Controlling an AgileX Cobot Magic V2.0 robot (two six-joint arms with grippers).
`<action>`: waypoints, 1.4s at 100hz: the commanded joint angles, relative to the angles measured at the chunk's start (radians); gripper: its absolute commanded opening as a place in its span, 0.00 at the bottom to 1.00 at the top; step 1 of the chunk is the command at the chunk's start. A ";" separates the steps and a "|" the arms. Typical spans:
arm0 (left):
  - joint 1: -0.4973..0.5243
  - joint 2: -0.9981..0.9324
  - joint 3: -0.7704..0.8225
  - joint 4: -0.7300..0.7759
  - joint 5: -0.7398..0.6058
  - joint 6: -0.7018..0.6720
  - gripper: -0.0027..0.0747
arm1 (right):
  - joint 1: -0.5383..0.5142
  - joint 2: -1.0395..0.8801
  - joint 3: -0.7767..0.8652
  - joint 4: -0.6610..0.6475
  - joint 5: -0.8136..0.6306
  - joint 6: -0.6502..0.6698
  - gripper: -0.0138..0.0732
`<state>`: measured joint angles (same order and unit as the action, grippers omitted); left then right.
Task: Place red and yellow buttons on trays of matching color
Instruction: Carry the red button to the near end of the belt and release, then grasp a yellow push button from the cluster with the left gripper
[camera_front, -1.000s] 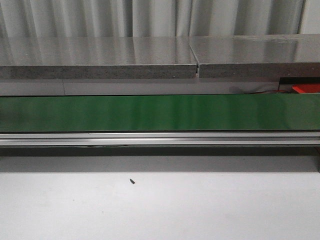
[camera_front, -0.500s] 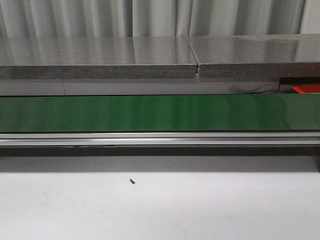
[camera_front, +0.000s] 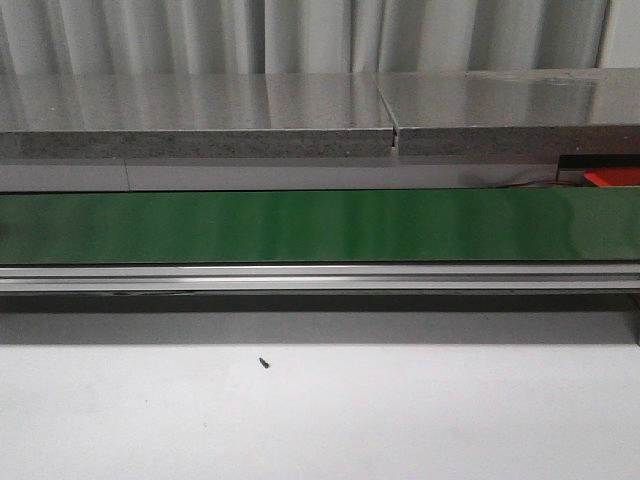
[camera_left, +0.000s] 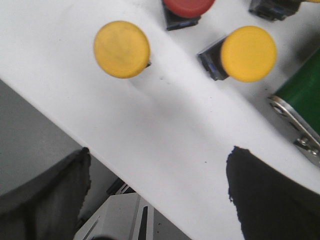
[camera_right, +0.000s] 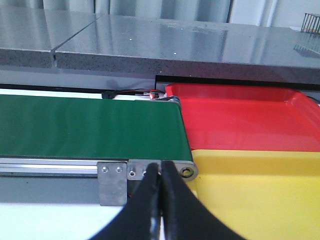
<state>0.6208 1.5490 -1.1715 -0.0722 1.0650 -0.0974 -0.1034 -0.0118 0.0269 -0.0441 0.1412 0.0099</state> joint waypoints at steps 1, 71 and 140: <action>0.030 -0.043 -0.002 -0.001 -0.056 -0.009 0.74 | -0.004 -0.016 0.000 -0.014 -0.078 -0.002 0.08; 0.069 0.166 0.002 -0.010 -0.316 -0.009 0.74 | -0.004 -0.016 0.000 -0.014 -0.078 -0.002 0.08; 0.064 0.135 0.002 -0.029 -0.339 0.037 0.30 | -0.004 -0.016 0.000 -0.014 -0.078 -0.002 0.08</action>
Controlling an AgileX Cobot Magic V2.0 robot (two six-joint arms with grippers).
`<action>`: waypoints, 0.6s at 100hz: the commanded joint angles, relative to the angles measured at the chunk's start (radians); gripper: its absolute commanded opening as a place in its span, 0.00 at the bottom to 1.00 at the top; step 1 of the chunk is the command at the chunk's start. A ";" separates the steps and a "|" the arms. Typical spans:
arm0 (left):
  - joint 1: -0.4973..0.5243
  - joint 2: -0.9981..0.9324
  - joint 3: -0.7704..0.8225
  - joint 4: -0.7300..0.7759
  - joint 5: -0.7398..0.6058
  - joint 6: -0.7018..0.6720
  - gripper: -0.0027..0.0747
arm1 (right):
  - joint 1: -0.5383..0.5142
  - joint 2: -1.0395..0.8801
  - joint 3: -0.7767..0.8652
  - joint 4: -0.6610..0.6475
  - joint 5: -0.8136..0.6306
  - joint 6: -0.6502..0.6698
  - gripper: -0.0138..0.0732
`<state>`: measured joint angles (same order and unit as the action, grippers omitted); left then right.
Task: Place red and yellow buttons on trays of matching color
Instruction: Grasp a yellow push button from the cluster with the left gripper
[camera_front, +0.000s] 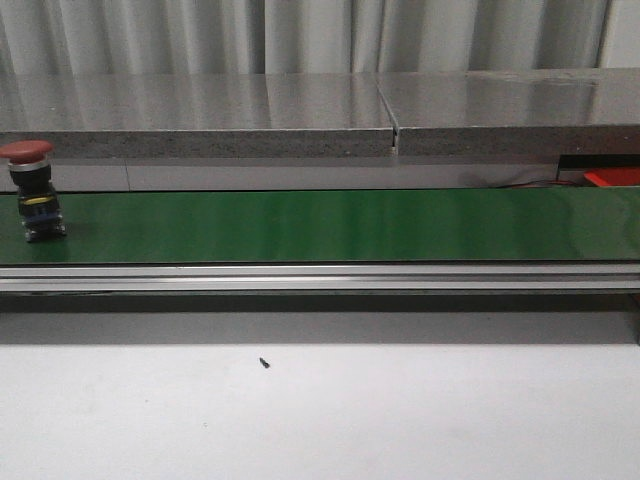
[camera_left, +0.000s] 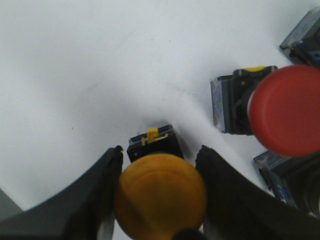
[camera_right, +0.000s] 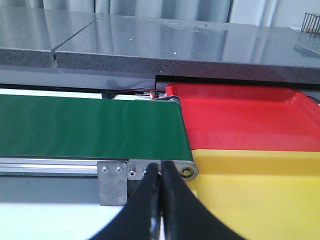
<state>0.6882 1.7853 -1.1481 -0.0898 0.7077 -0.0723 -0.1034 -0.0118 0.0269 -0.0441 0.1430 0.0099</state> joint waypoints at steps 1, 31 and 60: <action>-0.004 -0.107 -0.022 -0.011 0.023 0.012 0.30 | -0.004 -0.016 0.000 -0.014 -0.080 -0.002 0.08; -0.032 -0.332 -0.070 0.001 0.159 0.026 0.30 | -0.004 -0.016 0.000 -0.014 -0.080 -0.002 0.08; -0.245 -0.328 -0.213 0.001 0.224 0.023 0.30 | -0.004 -0.016 0.000 -0.014 -0.080 -0.002 0.08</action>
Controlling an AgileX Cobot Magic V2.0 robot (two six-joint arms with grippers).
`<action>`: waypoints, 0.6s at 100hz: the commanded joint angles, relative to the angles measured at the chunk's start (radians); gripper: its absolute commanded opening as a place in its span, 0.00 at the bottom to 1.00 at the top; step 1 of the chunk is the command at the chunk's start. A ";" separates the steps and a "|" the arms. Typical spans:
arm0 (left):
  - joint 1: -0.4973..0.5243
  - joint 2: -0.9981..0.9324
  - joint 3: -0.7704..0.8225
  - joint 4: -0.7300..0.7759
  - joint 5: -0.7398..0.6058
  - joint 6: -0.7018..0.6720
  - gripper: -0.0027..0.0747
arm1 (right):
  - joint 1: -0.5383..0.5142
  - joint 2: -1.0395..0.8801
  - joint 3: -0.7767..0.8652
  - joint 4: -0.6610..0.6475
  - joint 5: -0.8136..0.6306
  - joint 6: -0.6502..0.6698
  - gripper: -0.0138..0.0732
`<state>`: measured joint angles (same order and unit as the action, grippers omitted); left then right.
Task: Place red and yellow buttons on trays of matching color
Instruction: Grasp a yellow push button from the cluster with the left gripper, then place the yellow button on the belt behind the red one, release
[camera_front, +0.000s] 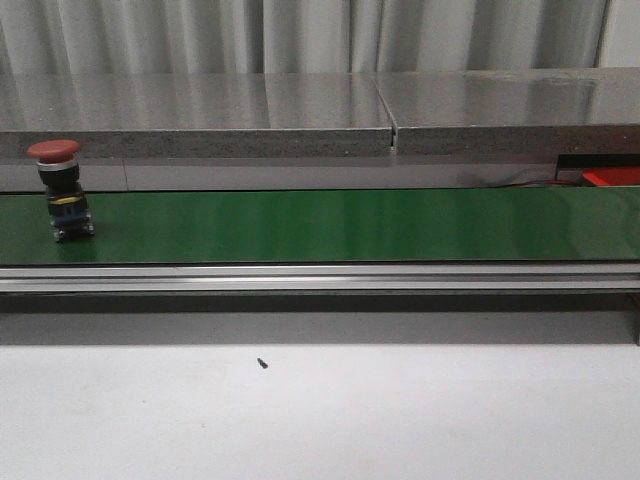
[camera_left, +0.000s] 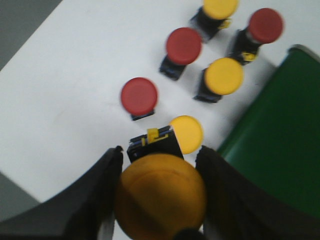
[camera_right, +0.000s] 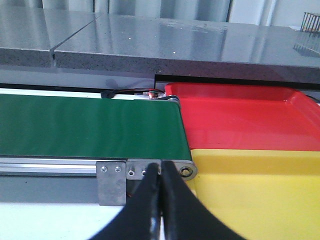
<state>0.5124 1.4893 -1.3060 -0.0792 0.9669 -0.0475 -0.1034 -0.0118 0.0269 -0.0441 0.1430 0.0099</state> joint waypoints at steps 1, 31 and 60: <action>-0.074 -0.031 -0.060 -0.010 -0.035 -0.003 0.30 | -0.004 -0.016 0.000 -0.014 -0.080 -0.002 0.08; -0.258 0.112 -0.135 -0.017 -0.032 -0.003 0.30 | -0.004 -0.016 0.000 -0.014 -0.080 -0.002 0.08; -0.313 0.232 -0.177 -0.025 -0.012 -0.001 0.32 | -0.004 -0.016 0.000 -0.014 -0.080 -0.002 0.08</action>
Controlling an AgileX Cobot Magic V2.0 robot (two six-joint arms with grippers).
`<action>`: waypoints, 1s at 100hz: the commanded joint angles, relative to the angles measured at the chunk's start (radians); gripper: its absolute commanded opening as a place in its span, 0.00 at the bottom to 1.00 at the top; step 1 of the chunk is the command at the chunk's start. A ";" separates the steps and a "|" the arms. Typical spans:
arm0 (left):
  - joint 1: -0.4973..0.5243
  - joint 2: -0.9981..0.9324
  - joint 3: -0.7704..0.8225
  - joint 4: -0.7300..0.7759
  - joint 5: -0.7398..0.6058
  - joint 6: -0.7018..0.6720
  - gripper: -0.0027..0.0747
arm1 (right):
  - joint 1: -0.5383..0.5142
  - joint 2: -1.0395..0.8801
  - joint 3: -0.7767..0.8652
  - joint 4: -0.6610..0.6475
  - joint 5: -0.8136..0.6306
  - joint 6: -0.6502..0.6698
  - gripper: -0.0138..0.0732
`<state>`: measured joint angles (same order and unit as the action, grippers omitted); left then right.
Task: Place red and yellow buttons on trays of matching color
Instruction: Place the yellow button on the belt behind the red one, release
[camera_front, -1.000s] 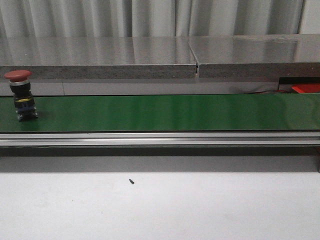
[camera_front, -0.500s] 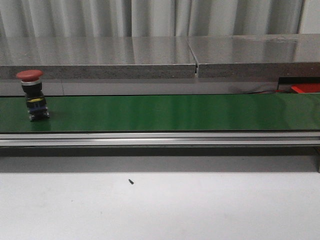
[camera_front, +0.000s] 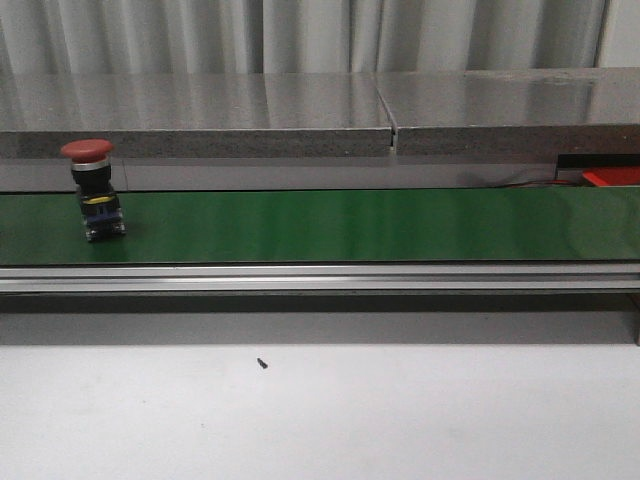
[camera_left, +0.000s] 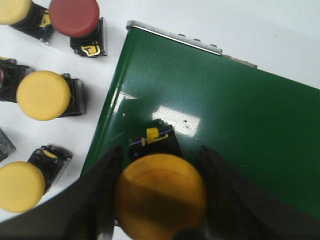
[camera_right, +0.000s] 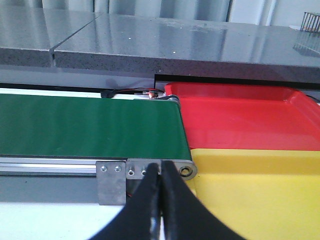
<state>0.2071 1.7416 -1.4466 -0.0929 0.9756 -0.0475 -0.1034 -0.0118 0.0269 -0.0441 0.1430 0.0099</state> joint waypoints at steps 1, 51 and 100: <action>-0.008 -0.018 -0.036 -0.012 -0.020 0.002 0.33 | -0.004 -0.016 0.000 -0.014 -0.080 -0.002 0.08; -0.061 -0.068 -0.056 -0.029 -0.071 0.033 0.76 | -0.004 -0.016 0.000 -0.014 -0.080 -0.002 0.08; -0.330 -0.373 0.062 0.007 -0.095 0.078 0.01 | -0.004 -0.016 0.000 -0.014 -0.080 -0.002 0.08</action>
<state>-0.1065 1.4601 -1.3981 -0.0925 0.9235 0.0260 -0.1034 -0.0118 0.0269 -0.0441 0.1445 0.0113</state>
